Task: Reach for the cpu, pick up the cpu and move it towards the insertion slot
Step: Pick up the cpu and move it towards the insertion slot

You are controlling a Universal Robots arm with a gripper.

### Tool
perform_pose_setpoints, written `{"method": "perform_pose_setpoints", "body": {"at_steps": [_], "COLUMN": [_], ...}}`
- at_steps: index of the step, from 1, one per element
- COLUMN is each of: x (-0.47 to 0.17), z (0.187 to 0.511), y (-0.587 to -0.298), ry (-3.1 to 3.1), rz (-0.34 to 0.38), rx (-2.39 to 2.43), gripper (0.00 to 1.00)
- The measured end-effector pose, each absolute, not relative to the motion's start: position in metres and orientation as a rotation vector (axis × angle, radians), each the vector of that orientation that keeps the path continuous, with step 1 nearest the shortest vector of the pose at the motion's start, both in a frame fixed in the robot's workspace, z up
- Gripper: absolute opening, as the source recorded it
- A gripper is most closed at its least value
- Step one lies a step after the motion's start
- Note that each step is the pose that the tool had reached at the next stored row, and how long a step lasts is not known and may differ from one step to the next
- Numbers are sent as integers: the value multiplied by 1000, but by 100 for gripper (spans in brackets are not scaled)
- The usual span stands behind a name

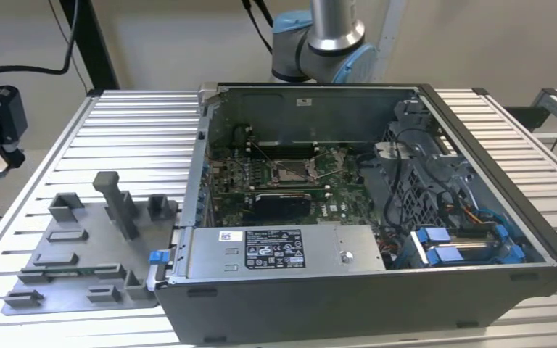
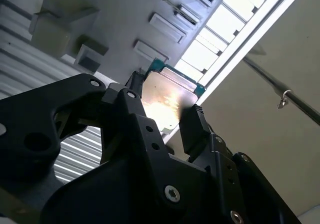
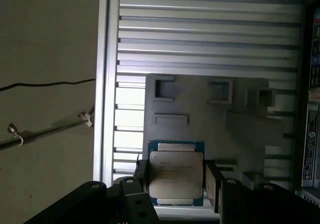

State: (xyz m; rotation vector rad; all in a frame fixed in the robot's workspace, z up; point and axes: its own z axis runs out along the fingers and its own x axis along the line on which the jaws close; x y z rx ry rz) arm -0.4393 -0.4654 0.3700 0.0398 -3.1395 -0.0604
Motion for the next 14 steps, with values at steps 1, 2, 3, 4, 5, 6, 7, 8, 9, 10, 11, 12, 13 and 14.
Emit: {"method": "perform_pose_setpoints", "body": {"at_steps": [1, 2, 3, 4, 5, 6, 7, 8, 9, 10, 11, 12, 13, 14], "x": [-439, -439, -439, -439, -439, -439, -439, -439, -439, -439, -439, -439, -439, -439], "z": [371, 372, 373, 375, 376, 377, 378, 379, 380, 381, 382, 383, 384, 385], "y": [-465, -465, -465, -465, -465, -465, -465, -465, -465, -465, -465, -465, -465, -465], "ry": [-3140, -3140, -3140, -3140, -3140, -3140, -3140, -3140, -3140, -3140, -3140, -3140, -3139, -3140], "rz": [-60, -60, -60, -60, -60, -60, -60, -60, -60, -60, -60, -60, -60, -60], "rx": [40, 40, 40, 40, 40, 40, 40, 40, 40, 40, 40, 40, 40, 40], "gripper": [0, 0, 0, 0, 0, 0, 0, 0, 0, 0, 0, 0, 0, 0]}}
